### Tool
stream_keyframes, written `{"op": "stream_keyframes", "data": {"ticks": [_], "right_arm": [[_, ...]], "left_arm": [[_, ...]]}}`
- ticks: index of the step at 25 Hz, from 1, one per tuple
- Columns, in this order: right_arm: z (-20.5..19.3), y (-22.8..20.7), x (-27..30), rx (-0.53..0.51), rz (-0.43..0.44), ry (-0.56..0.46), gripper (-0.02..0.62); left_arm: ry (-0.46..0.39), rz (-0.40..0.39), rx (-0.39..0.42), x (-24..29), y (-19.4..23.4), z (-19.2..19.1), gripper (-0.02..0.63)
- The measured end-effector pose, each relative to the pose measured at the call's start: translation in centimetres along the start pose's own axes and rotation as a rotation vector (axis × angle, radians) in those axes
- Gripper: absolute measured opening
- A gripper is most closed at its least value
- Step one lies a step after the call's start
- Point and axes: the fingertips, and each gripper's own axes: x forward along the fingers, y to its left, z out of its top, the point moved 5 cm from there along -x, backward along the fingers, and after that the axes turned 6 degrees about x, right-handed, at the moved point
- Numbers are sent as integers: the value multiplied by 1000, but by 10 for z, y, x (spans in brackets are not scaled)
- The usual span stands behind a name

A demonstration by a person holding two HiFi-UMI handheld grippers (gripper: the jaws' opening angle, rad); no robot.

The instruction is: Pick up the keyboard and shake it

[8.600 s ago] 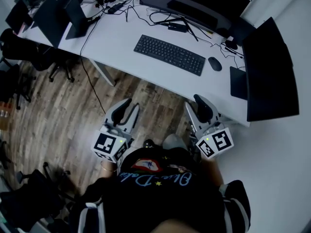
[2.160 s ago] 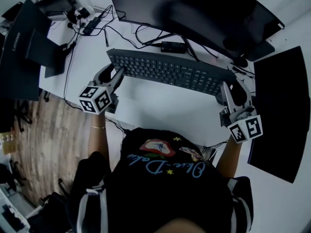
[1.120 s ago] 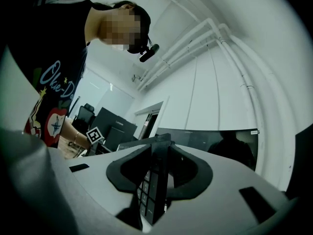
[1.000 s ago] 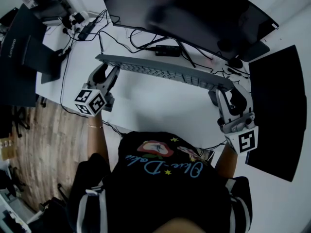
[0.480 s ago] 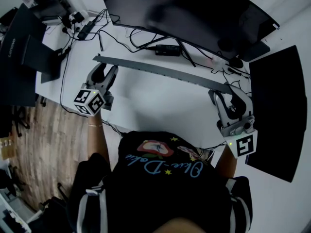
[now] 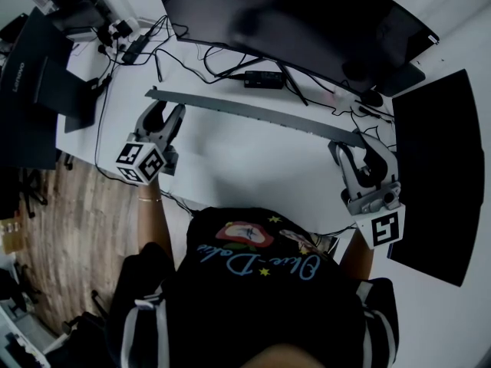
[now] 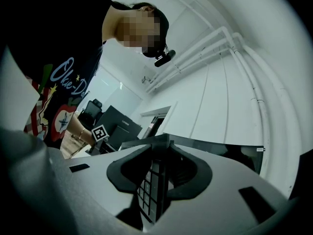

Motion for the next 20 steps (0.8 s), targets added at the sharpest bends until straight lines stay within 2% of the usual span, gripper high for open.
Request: {"op": "stream_keyframes", "data": {"ticks": [10,20], "right_arm": [[-5,-7,-5,63,-47,-11,103],[-23,-9,-15,179,-94,-2,103]], "left_arm": [[9,25,47,-7,-5,15,198],[41,54,104,-18,-12,20,196]]}}
